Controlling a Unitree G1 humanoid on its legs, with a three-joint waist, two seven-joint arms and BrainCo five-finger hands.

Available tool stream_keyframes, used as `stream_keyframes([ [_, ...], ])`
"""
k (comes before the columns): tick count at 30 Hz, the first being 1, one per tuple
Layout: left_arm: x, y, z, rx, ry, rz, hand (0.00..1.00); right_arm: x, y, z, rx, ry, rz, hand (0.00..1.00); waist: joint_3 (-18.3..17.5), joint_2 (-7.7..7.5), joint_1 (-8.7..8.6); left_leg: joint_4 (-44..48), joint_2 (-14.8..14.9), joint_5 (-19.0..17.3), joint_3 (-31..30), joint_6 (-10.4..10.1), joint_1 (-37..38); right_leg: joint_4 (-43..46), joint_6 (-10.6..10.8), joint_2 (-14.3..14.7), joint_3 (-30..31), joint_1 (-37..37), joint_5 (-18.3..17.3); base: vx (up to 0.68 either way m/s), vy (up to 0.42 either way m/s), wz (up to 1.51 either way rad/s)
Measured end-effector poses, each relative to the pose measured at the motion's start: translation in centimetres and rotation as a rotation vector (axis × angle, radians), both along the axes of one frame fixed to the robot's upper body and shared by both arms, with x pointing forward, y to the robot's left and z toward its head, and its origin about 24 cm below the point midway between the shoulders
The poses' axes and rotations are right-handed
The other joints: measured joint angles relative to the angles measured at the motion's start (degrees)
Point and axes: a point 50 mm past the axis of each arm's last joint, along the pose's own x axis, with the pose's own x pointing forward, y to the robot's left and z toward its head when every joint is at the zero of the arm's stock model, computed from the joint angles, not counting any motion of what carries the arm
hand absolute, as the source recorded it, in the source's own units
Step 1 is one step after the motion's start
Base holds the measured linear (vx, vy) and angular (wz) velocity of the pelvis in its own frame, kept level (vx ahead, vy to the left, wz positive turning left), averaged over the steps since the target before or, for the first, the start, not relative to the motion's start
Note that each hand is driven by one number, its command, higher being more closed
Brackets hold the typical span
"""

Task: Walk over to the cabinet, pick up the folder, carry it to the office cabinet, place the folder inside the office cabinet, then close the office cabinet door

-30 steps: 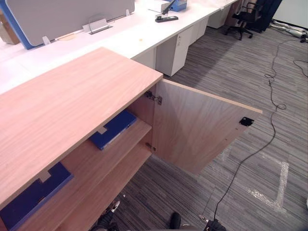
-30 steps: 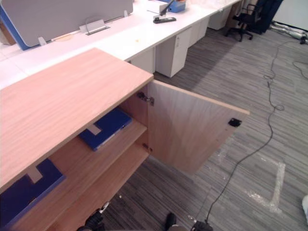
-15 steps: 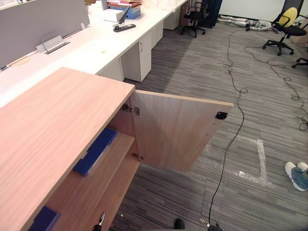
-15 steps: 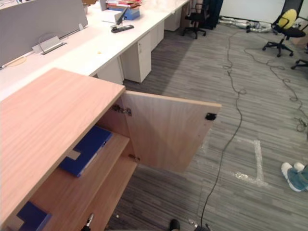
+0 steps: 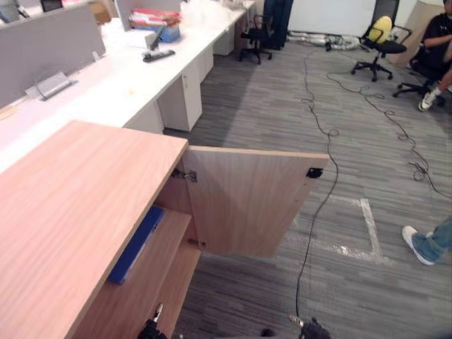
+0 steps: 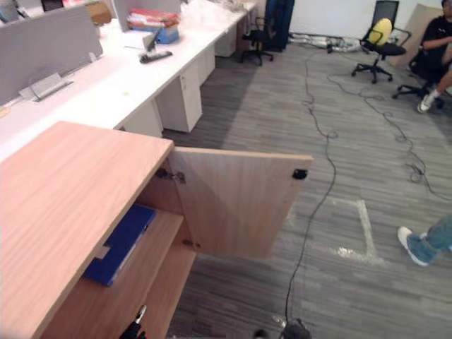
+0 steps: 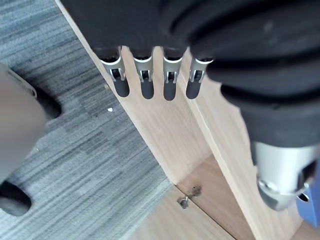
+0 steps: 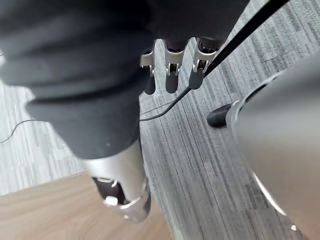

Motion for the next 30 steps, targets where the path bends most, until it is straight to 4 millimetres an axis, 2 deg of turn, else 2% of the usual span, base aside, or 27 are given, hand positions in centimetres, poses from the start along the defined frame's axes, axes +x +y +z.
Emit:
stream_keyframes([
  [1,-0.8,0.1,-0.1,0.005,0.018,-0.003,0.0,0.6,-0.2,0.4,-0.007,-0.032,-0.006,0.0,0.0,-0.19,0.08,-0.9,0.1,0.1,-0.1,0.2,0.1,4.5,0.0,-2.5,-1.9,-0.7,-1.6,-0.04,0.02,0.29],
  [3,-2.1,1.0,0.0,0.031,0.041,0.003,0.0,2.0,-0.5,1.2,-0.027,-0.099,0.001,0.0,-0.3,-0.74,0.86,-1.0,0.4,0.2,0.0,0.2,-0.3,4.3,0.8,-3.8,-0.8,-0.5,-1.3,-0.06,-0.017,0.04],
  [4,-3.2,1.7,0.0,0.051,0.067,0.009,0.0,3.3,-0.5,2.0,-0.045,-0.156,0.022,0.0,-1.0,-2.14,1.01,-1.0,0.5,0.3,0.2,-0.3,-1.2,0.9,2.5,-3.6,1.7,-0.2,-0.3,-0.04,-0.083,-0.11],
  [6,-3.8,2.5,0.1,0.074,0.084,0.017,0.0,5.1,-0.8,3.1,-0.069,-0.232,0.033,0.0,-1.7,-3.71,1.36,-1.7,1.0,1.1,0.4,-1.9,-2.7,-6.0,5.6,-2.3,2.4,1.2,-1.1,0.04,-0.22,-0.15],
  [7,-3.7,2.4,0.1,0.07,0.078,0.035,0.0,6.2,-1.3,3.7,-0.092,-0.267,0.043,0.0,-1.4,-3.13,1.35,-2.1,2.6,1.6,0.4,-2.8,-3.1,-10.4,6.3,-0.3,1.6,3.0,0.6,0.05,-0.272,-0.13],
  [8,-3.7,2.3,0.1,0.065,0.078,0.041,0.0,6.5,-1.6,4.0,-0.105,-0.28,0.049,0.0,-1.4,-2.95,1.23,-2.2,3.4,2.0,0.2,-3.5,-3.1,-12.0,6.0,0.6,1.2,3.9,1.4,0.02,-0.262,-0.07],
  [10,-3.4,1.7,0.0,0.048,0.06,0.069,0.0,7.4,-2.8,5.3,-0.161,-0.335,0.068,0.0,-2.2,-2.64,1.29,-2.4,6.5,2.1,-0.1,-5.5,-2.9,-15.6,4.3,4.2,0.7,5.8,2.6,0.0,-0.227,-0.07],
  [14,-3.1,1.9,0.2,0.053,0.04,0.076,0.0,9.1,-5.3,7.9,-0.267,-0.431,0.092,0.0,-2.6,-2.72,0.85,-4.0,8.5,2.7,-0.1,-6.7,-3.0,-19.6,2.7,7.0,0.3,6.7,4.7,-0.02,-0.123,-0.05],
  [17,-3.0,2.1,0.3,0.053,0.03,0.09,0.0,10.1,-7.1,9.2,-0.332,-0.457,0.106,0.0,-2.6,-2.55,0.82,-4.1,8.5,2.9,-0.2,-7.0,-3.1,-22.4,2.3,7.5,0.2,7.8,6.5,-0.04,-0.009,-0.02],
  [19,-2.9,2.3,0.4,0.06,0.019,0.095,0.0,10.6,-7.3,9.7,-0.343,-0.473,0.109,0.0,-2.6,-2.56,0.85,-4.1,8.5,2.9,-0.2,-7.0,-3.1,-22.4,2.3,7.5,0.2,7.8,6.6,-0.04,0.021,0.0],
  [23,-2.5,3.3,0.8,0.076,-0.012,0.111,0.0,13.8,-8.2,12.7,-0.387,-0.572,0.123,0.0,-2.2,-2.52,1.17,-3.7,7.9,3.1,-0.8,-6.8,-4.3,-22.4,2.2,7.0,0.1,7.1,7.2,-0.06,0.027,0.04],
  [25,-2.2,3.9,1.1,0.094,-0.036,0.121,0.0,17.1,-8.6,15.9,-0.433,-0.663,0.147,0.0,-0.3,-2.31,1.34,-3.1,7.2,3.7,-1.4,-6.6,-5.8,-22.4,2.3,6.2,-0.4,6.3,7.9,-0.08,0.031,0.13],
  [26,-2.1,4.1,1.1,0.098,-0.042,0.124,0.0,18.0,-8.7,16.8,-0.435,-0.692,0.139,0.0,0.5,-2.19,1.46,-2.7,7.0,3.7,-1.7,-6.5,-6.1,-22.4,2.4,6.1,-0.5,6.2,8.1,-0.08,0.028,0.17],
  [27,-1.9,4.2,1.2,0.102,-0.054,0.13,0.0,20.1,-8.6,19.2,-0.444,-0.767,0.134,0.0,2.5,-1.81,1.93,-1.7,6.5,3.7,-2.2,-6.5,-7.0,-22.4,2.5,5.8,-0.5,6.1,8.4,-0.1,0.018,0.2],
  [30,-1.9,4.2,1.2,0.096,-0.058,0.148,0.0,22.9,-7.9,22.7,-0.455,-0.858,0.158,0.0,4.1,-1.02,2.38,-0.1,6.1,3.7,-3.5,-6.4,-9.1,-22.3,2.5,5.1,-1.4,5.1,9.0,-0.09,0.024,0.2],
])
